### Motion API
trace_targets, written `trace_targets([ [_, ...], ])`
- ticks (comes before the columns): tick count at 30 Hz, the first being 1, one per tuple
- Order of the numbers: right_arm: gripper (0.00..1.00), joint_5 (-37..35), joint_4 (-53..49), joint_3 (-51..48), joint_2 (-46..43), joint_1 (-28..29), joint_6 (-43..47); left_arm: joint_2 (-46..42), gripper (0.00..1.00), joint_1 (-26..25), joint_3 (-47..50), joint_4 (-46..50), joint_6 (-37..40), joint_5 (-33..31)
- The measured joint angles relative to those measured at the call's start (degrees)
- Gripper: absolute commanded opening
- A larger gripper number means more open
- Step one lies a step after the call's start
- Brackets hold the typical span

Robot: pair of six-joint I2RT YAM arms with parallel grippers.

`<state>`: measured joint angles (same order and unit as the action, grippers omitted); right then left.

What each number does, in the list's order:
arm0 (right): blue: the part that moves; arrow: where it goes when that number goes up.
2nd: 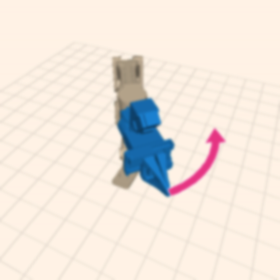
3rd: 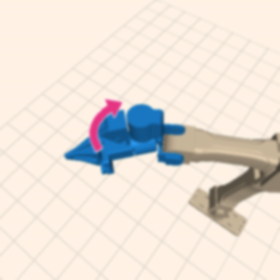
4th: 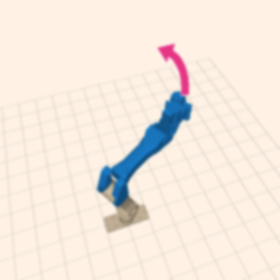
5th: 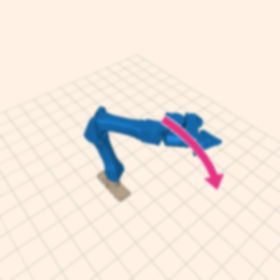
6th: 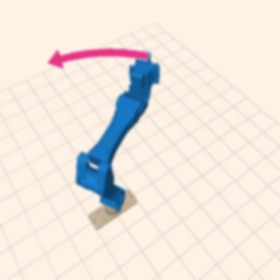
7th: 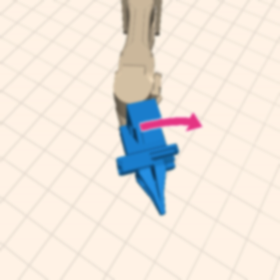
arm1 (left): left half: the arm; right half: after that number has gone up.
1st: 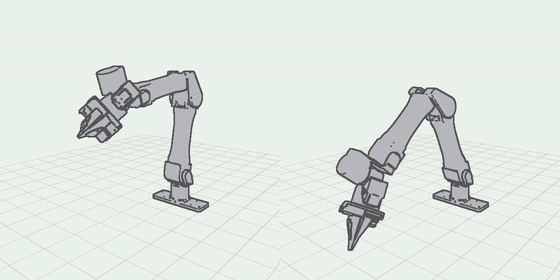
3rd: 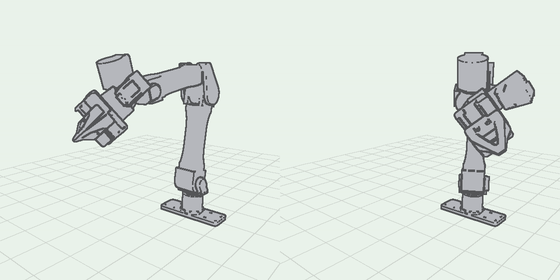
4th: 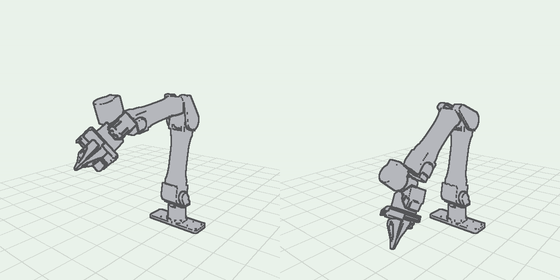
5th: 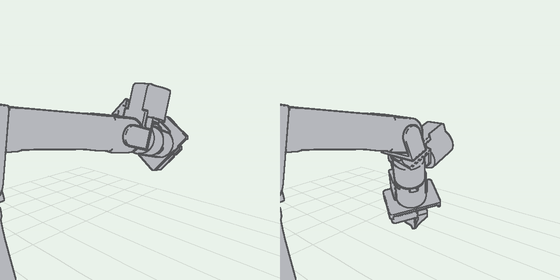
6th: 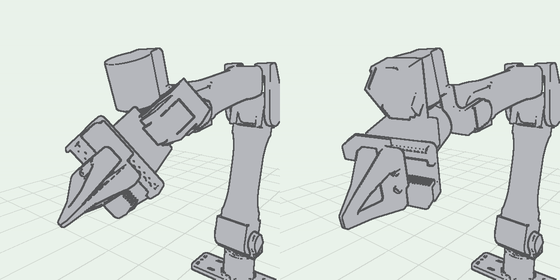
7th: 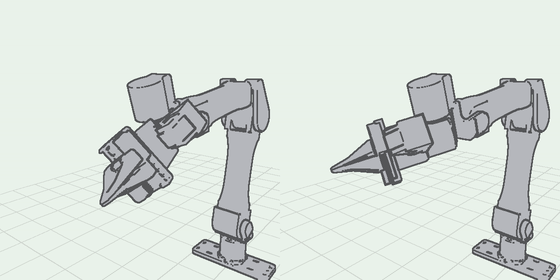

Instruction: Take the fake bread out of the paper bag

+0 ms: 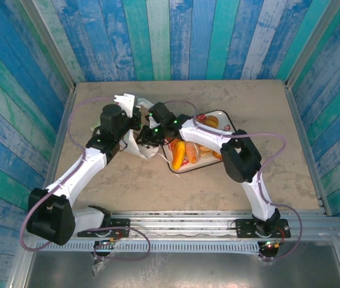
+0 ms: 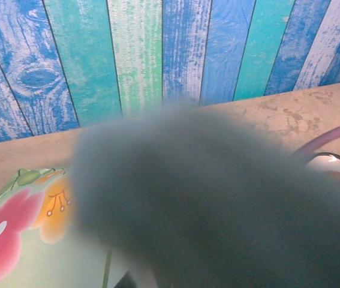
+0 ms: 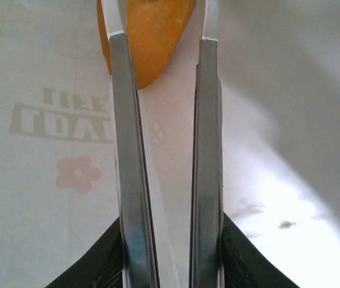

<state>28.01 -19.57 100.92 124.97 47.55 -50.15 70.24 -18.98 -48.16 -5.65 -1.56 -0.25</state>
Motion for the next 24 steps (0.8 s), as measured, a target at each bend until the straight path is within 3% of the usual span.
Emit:
trace_targets([
  [24,0.01,-5.8,-5.6,-10.5,-13.3,0.0,4.8,0.0,0.0,0.0,-1.0,0.0,0.5,-2.7],
])
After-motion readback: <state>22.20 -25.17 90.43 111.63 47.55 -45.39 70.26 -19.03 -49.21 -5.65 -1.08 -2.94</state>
